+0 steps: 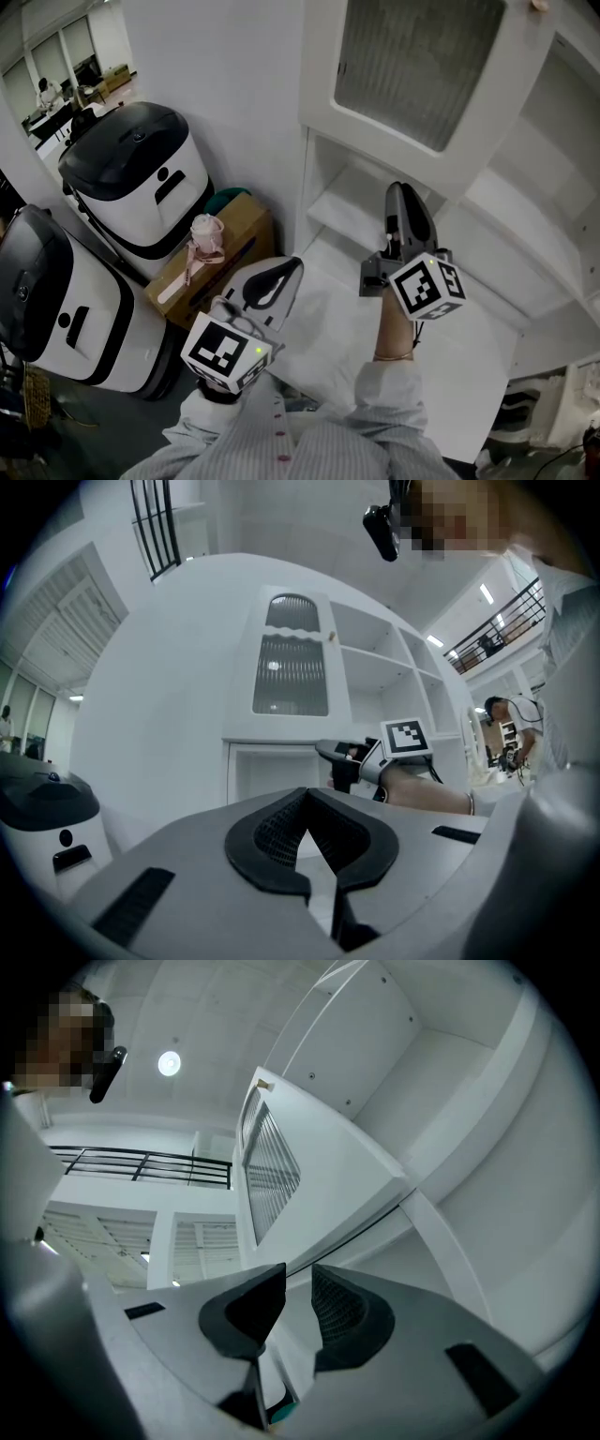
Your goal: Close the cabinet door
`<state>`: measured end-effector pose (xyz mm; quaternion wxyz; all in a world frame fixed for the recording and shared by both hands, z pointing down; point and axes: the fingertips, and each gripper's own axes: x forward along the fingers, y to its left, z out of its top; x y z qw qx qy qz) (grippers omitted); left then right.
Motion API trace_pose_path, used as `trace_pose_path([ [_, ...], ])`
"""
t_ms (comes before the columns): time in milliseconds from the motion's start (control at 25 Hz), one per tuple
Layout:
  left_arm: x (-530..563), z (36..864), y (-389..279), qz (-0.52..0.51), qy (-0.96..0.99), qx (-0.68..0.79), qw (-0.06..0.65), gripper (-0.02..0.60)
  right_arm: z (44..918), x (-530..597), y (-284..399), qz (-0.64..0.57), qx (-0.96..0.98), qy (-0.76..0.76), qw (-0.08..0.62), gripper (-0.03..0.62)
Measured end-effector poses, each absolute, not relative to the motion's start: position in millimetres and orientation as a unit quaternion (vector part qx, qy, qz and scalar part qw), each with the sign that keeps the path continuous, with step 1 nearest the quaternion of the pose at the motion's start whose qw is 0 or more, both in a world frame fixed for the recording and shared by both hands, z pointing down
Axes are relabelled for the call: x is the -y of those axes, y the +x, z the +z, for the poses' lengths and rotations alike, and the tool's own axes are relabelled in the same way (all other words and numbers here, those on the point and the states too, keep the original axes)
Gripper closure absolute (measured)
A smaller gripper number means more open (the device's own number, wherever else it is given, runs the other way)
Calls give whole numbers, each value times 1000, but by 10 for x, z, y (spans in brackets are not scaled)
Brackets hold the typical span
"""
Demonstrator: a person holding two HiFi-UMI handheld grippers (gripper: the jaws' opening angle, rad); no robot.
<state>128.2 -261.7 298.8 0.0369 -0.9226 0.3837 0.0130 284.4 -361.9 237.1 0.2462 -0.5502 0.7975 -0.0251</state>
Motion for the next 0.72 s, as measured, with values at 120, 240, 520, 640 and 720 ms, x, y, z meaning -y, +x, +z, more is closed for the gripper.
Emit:
trace_pose_path([
  [120, 2617, 2975, 1318, 13, -926, -375, 35, 571, 2398, 3565, 2849, -22, -797, -557, 230, 513],
  [240, 2598, 2968, 1403, 9, -933, -358, 36, 572, 2378, 3442, 2841, -6, -799, -562, 212, 513],
  [520, 2449, 2948, 1644, 2, -950, -312, 24, 572, 2245, 2812, 2638, 68, -814, -560, 138, 513],
  [640, 2362, 2950, 1710, 0, -955, -298, 16, 571, 2285, 2533, 2527, 74, -823, -552, 113, 513],
  [720, 2295, 2945, 1738, 0, -957, -289, 14, 572, 2334, 2371, 2463, 70, -827, -548, 103, 513],
])
